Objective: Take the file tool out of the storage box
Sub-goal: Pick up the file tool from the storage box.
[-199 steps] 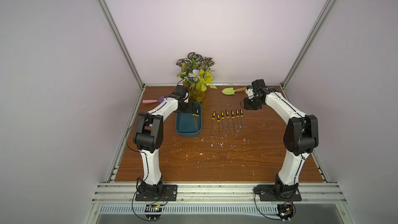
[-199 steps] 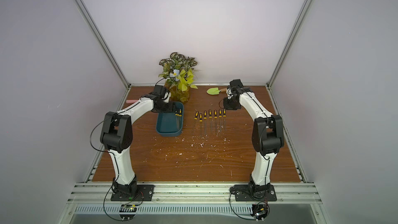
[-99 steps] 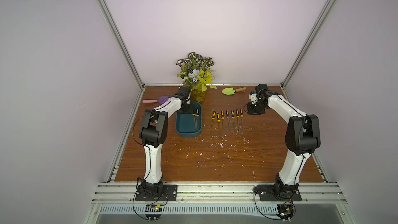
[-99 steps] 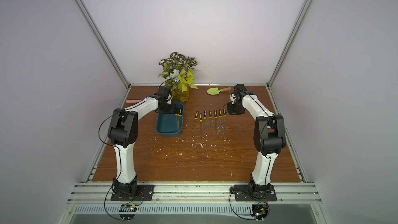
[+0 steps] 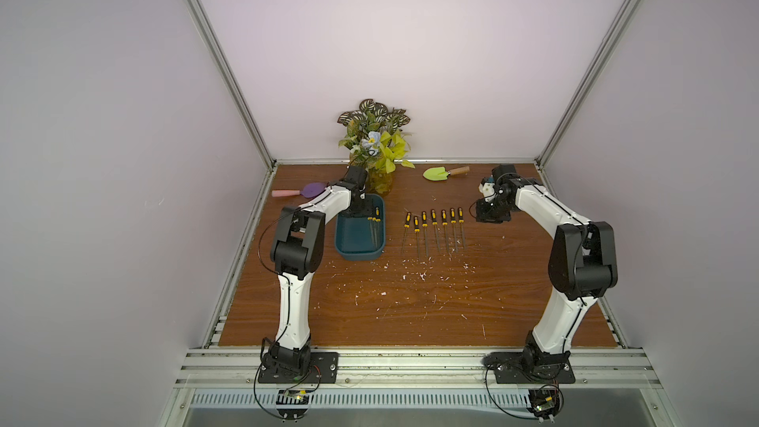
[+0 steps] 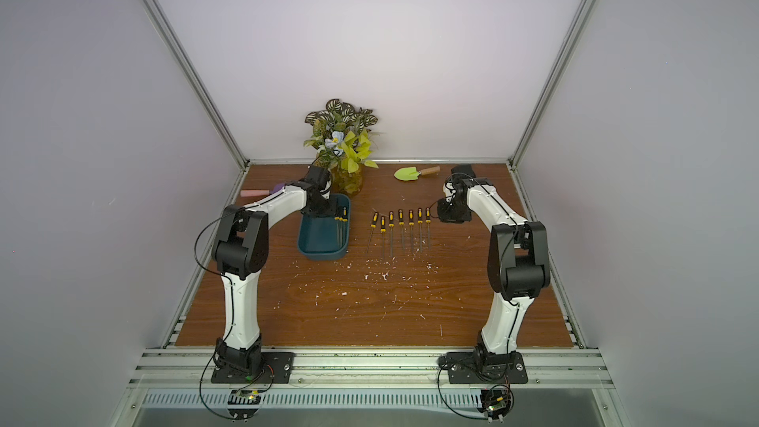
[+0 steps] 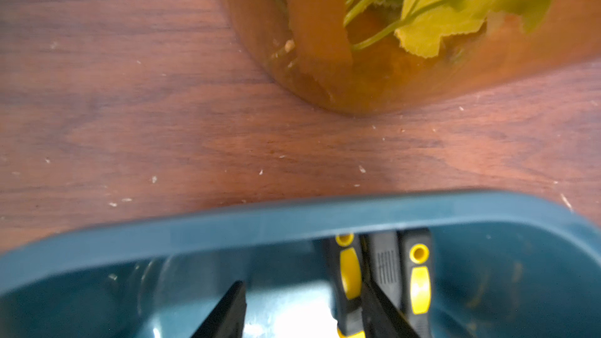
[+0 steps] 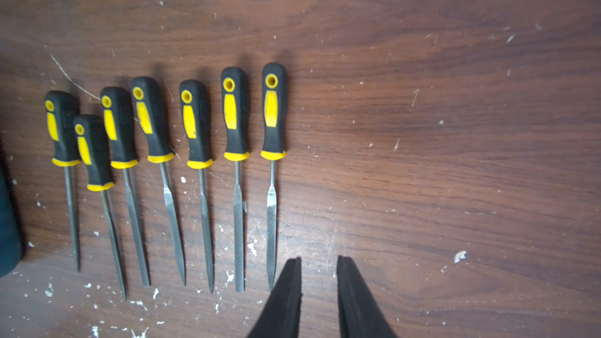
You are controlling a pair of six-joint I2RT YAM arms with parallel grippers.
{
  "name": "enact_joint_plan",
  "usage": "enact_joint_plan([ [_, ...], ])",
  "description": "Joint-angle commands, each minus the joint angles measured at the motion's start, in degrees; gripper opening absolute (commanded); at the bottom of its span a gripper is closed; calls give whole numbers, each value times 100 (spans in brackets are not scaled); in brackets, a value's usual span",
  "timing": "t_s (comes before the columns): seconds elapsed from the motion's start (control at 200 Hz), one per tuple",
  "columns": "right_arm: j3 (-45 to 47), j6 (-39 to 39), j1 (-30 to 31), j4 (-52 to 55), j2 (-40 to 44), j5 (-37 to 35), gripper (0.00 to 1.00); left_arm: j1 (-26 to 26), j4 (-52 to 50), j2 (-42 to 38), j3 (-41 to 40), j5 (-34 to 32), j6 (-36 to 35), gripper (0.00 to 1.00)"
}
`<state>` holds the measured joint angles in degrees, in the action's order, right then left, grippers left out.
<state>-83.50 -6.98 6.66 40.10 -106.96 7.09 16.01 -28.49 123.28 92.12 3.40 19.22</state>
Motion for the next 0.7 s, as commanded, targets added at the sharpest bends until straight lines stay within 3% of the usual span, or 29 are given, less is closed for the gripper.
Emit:
enact_joint_plan([
  [0.0,27,75,-29,-37,357,170,26,95,-112,198,-37,-315,2,48],
  [0.51,52,-49,-6,-128,421,355,26,92,-417,-499,-555,-1090,-240,46],
  [0.696,36,-49,2,-110,413,337,26,95,-399,-360,-435,-946,-261,56],
])
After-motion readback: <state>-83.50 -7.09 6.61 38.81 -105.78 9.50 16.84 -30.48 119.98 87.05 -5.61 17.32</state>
